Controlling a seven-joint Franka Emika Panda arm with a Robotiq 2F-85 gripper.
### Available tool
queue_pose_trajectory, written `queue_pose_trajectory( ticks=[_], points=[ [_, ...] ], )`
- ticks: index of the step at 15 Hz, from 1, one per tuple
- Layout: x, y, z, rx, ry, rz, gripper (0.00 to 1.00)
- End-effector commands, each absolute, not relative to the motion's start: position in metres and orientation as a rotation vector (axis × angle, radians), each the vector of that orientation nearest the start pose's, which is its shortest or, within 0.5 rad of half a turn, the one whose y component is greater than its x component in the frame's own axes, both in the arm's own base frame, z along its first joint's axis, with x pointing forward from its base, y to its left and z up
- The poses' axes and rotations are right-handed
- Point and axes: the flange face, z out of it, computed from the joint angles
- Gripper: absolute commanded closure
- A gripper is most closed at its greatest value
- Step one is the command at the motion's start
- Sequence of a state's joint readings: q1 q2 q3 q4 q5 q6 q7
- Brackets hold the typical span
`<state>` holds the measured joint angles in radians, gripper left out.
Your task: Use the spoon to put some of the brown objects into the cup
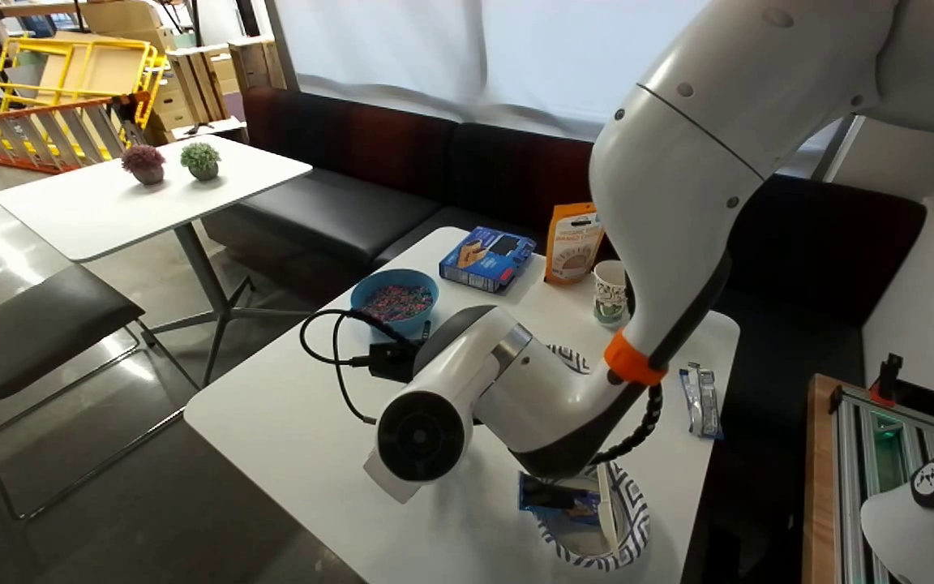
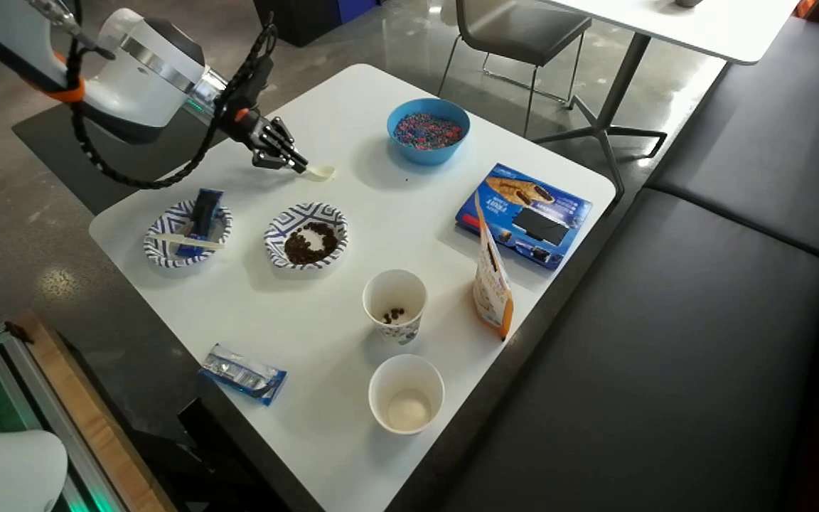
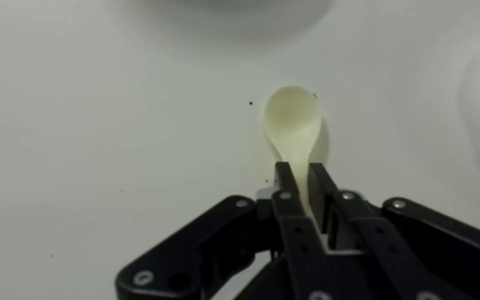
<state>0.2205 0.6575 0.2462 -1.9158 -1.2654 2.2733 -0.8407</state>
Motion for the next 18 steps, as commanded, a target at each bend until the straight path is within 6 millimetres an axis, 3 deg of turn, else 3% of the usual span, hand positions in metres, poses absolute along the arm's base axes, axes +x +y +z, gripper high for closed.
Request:
queue_pose_trajectory(
  ticks=[1, 4, 8, 11, 14, 16, 17, 18],
  points=[
    [0.548, 0.255, 0.141, 1.030, 2.279, -0.456, 0.54],
    [0.531, 0.256, 0.158, 0.978, 2.284, -0.535, 0.31],
    [0.491, 0.246, 0.188, 0.965, 2.283, -0.659, 0.01],
    [0.454, 0.234, 0.208, 0.925, 2.354, -0.599, 0.00],
    [0.418, 0.217, 0.223, 0.920, 2.433, -0.434, 0.00],
    [0.394, 0.201, 0.235, 1.061, 2.444, -0.283, 0.00],
    [0.425, 0.222, 0.218, 0.974, 2.443, -0.370, 0.00],
    [0.415, 0.214, 0.223, 1.003, 2.452, -0.331, 0.00]
  ],
)
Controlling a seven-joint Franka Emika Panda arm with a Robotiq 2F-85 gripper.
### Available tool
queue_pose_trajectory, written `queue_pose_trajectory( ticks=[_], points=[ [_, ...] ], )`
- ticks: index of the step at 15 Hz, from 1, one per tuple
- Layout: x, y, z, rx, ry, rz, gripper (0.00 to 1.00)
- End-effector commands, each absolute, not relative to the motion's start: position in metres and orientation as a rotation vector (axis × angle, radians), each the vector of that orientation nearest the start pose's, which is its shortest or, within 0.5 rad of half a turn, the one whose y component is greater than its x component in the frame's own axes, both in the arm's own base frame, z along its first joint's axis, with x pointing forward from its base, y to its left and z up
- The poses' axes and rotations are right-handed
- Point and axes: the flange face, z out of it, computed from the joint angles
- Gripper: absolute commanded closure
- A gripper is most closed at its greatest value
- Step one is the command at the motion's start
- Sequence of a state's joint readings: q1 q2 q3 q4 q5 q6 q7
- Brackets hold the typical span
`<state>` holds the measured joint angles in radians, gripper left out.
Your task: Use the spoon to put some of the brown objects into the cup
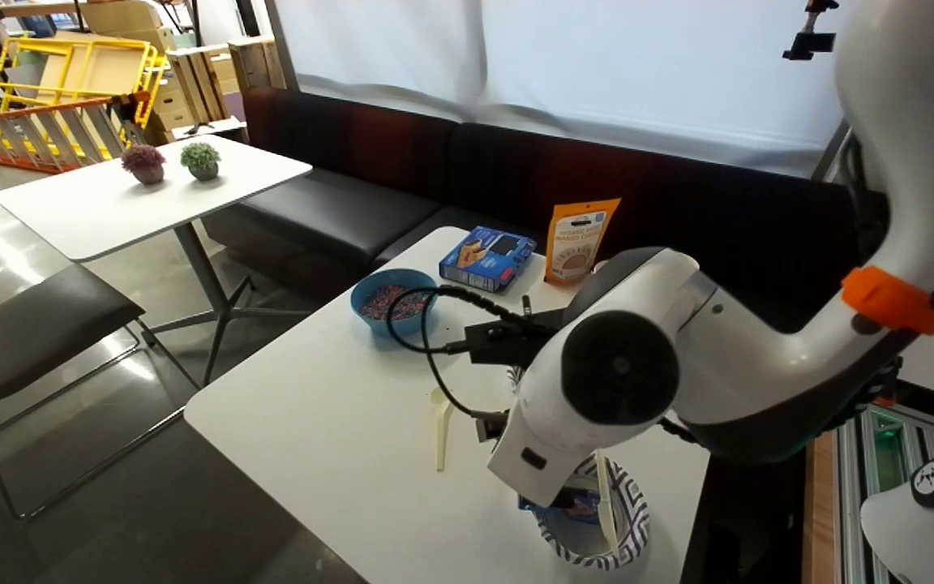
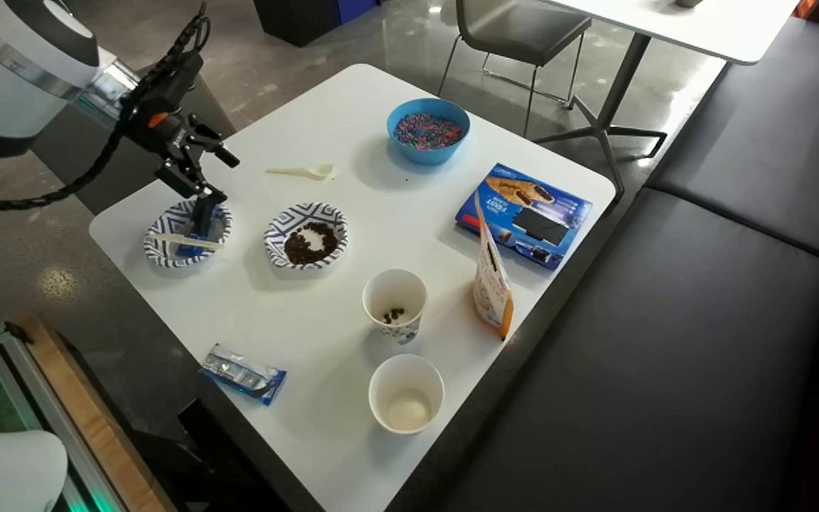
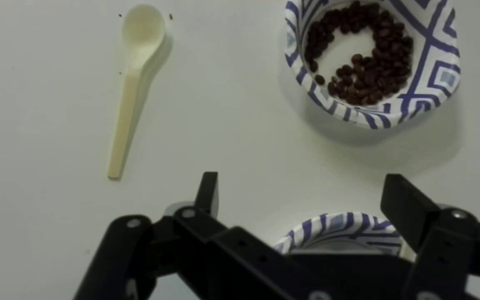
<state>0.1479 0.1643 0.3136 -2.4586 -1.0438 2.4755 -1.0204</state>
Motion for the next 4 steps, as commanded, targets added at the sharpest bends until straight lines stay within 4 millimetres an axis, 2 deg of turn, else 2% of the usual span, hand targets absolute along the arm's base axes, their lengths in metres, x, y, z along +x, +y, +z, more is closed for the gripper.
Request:
queue_pose_trajectory(
  ticks=[1, 4],
  points=[
    [0.4080, 0.2070, 0.2279, 1.019, 2.450, -0.314, 0.00],
    [0.4005, 0.2018, 0.2346, 1.032, 2.438, -0.305, 0.00]
  ],
)
